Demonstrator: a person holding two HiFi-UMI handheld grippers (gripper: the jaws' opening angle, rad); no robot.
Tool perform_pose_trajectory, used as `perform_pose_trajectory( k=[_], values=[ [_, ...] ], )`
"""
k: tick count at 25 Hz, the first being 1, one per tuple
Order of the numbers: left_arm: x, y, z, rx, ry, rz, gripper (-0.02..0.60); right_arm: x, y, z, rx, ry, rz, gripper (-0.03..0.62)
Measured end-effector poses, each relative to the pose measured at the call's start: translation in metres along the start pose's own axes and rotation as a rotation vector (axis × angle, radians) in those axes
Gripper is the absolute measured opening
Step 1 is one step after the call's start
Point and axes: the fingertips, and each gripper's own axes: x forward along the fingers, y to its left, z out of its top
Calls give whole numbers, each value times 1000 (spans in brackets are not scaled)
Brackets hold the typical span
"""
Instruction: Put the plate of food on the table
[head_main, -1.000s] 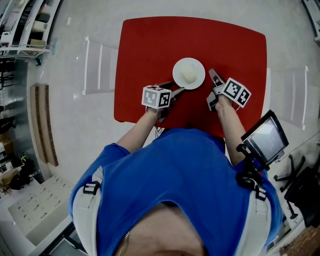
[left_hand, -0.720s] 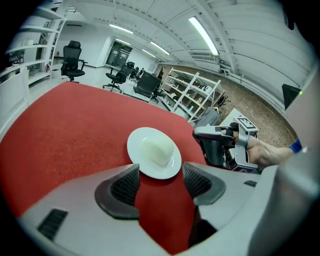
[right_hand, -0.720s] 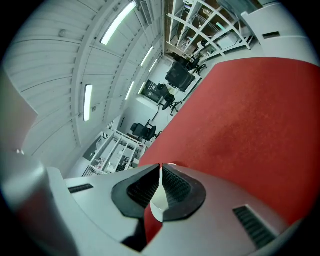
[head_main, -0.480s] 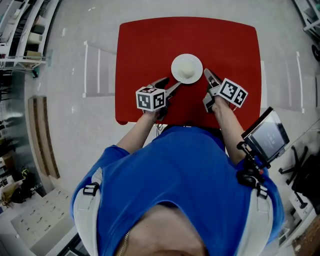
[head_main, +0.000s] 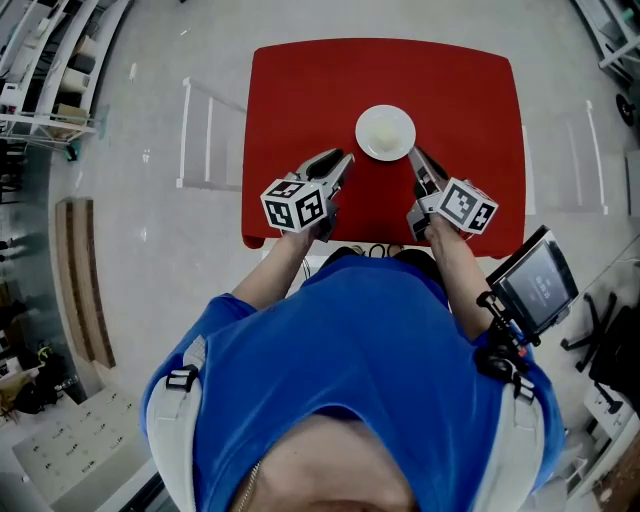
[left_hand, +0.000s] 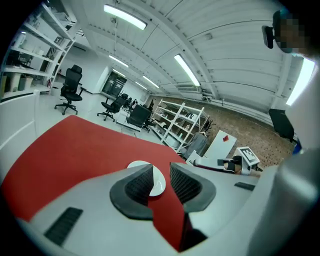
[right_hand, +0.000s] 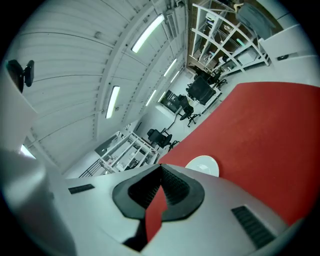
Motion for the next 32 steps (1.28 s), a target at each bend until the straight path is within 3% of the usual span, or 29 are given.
perform_pose_trajectory(
  k=[5,11,23,32],
  values=[
    [-45,-18,-12,8,-47,-16,56,-42,34,-29,-85,-28,8,2],
    [-53,-15,9,9,-104,-31,8,-49,55,-22,-190,-53,30,2],
    [-54,-13,17,-11,-122,-61,8,-59,59,-20,-294,-48,5,2],
    [-94,-57,-13,3,-118,-117,8,-114,88,-54,-351,-68,-17,2]
  ],
)
